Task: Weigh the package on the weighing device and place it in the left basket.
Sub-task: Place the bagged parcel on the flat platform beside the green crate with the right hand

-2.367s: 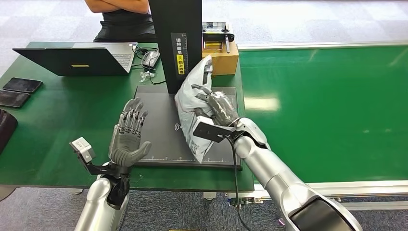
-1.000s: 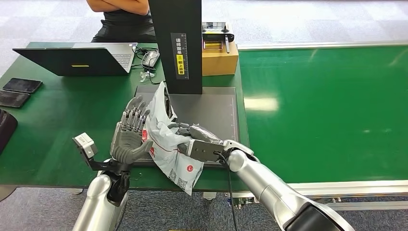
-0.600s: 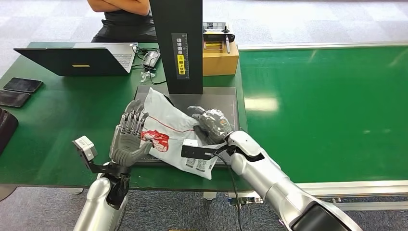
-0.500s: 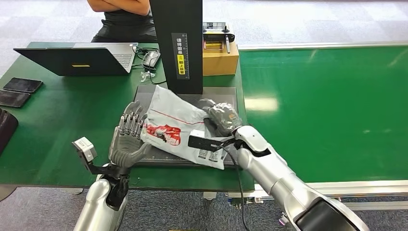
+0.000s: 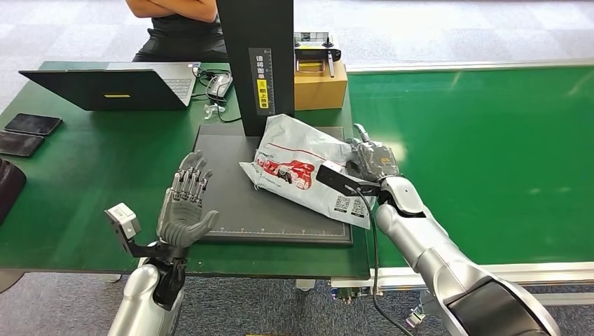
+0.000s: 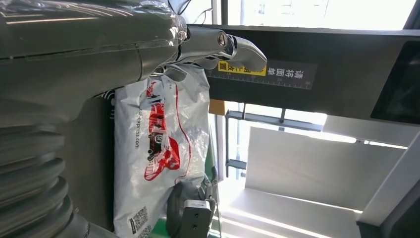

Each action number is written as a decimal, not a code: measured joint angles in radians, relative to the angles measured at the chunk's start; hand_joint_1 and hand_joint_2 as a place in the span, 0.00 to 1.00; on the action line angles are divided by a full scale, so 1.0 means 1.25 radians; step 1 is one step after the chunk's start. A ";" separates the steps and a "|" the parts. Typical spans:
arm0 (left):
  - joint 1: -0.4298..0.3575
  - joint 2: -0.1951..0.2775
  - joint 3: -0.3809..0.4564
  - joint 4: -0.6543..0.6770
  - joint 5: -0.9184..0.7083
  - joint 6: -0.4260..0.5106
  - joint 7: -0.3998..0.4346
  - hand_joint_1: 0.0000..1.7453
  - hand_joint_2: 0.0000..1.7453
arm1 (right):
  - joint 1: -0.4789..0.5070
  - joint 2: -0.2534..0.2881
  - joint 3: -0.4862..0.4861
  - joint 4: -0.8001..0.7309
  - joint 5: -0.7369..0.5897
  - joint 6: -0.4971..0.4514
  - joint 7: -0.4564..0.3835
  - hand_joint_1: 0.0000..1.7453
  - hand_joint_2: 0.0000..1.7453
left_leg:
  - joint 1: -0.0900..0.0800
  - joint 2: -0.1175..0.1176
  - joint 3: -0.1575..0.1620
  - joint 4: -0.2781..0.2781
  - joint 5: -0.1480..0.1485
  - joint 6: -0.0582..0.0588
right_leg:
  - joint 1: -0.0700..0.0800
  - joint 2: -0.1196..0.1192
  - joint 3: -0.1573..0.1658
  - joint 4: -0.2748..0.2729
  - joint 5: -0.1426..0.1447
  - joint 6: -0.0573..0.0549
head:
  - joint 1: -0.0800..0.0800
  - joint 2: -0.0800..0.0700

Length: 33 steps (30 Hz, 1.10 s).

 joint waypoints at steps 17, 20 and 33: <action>0.002 0.000 0.003 0.000 0.002 -0.008 -0.015 0.00 1.00 | 0.009 0.000 -0.079 0.064 -0.116 0.073 -0.156 0.00 0.00 | 0.000 0.000 0.000 0.000 0.000 0.000 | 0.000 0.000 0.000 0.000 0.000 0.000 | 0.000 0.000; 0.003 0.000 0.003 0.000 0.002 -0.010 -0.016 0.00 1.00 | 0.013 0.000 -0.079 0.070 -0.118 0.066 -0.187 0.00 0.00 | 0.000 0.000 0.000 0.000 0.000 0.000 | 0.000 0.000 0.000 0.000 0.000 0.000 | 0.000 0.000; 0.002 0.000 0.003 0.000 0.004 -0.013 -0.024 0.00 1.00 | 0.029 0.006 -0.079 0.080 -0.155 0.058 -0.302 0.00 0.00 | 0.000 0.000 0.000 0.000 0.000 0.000 | 0.000 0.000 0.000 0.000 0.000 0.000 | 0.000 0.000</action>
